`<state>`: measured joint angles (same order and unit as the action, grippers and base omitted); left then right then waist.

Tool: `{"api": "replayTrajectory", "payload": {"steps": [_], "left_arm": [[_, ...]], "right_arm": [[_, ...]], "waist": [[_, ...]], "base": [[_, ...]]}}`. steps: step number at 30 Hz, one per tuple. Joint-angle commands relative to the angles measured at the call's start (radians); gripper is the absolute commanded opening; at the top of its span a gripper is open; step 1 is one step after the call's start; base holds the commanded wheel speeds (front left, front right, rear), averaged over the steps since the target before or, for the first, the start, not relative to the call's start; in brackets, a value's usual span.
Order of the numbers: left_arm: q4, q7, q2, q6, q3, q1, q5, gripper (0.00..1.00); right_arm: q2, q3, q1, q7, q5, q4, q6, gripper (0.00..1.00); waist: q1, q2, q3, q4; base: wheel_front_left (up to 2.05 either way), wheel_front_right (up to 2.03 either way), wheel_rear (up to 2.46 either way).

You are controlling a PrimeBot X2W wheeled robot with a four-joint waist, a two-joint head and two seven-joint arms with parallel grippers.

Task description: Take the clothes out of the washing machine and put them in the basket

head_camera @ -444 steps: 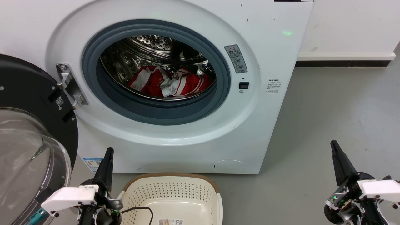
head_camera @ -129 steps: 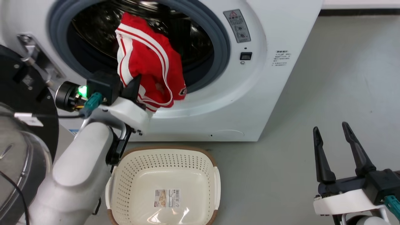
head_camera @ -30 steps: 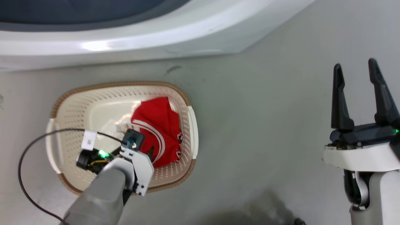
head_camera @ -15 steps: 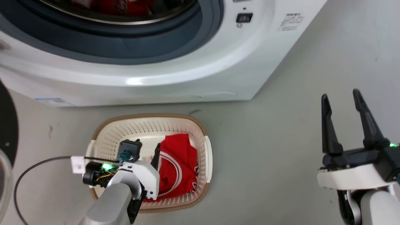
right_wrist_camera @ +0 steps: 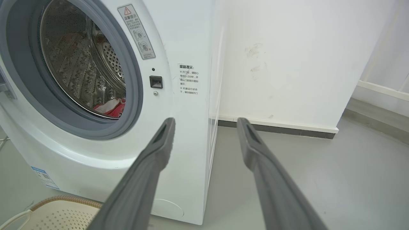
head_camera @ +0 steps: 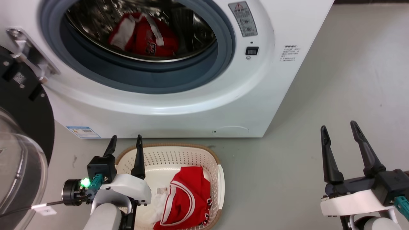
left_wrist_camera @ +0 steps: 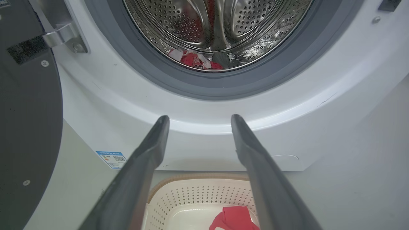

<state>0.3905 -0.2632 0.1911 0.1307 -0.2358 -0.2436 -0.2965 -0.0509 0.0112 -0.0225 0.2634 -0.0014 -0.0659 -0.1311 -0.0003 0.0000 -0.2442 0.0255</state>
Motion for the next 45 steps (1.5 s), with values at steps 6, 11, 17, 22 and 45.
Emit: {"api": "replayTrajectory", "payload": {"steps": [6,11,17,22,45], "left_arm": [[-0.056,-0.002,-0.030,-0.040,0.068,0.004,0.066,1.00],[-0.005,-0.002,-0.032,-0.069,0.088,-0.092,0.103,1.00],[0.150,-0.002,-0.017,-0.103,0.091,-0.299,0.124,1.00],[0.305,0.021,0.016,-0.129,0.076,-0.514,0.144,1.00],[0.743,0.350,0.206,-0.204,0.014,-1.289,0.211,1.00]], "right_arm": [[0.001,-0.010,0.024,0.002,-0.006,-0.001,0.001,1.00],[0.001,-0.020,0.002,0.002,-0.003,-0.009,0.001,1.00],[0.001,-0.029,-0.040,0.002,0.009,-0.017,0.001,1.00],[0.002,-0.032,-0.086,0.002,0.021,-0.024,0.001,1.00],[0.002,-0.031,-0.239,0.002,0.135,-0.095,0.001,1.00]], "waist": [[0.0003,0.0000,0.040,-0.006],[0.0003,0.0000,0.016,0.007],[0.0003,0.0000,-0.066,0.045],[0.0003,0.0000,-0.154,0.086],[0.0003,0.0000,-0.528,0.265]], "base": [[0.00,0.00,0.00],[0.00,0.00,0.00],[0.00,0.00,0.00],[0.00,0.00,0.00],[0.00,0.00,0.00]]}}
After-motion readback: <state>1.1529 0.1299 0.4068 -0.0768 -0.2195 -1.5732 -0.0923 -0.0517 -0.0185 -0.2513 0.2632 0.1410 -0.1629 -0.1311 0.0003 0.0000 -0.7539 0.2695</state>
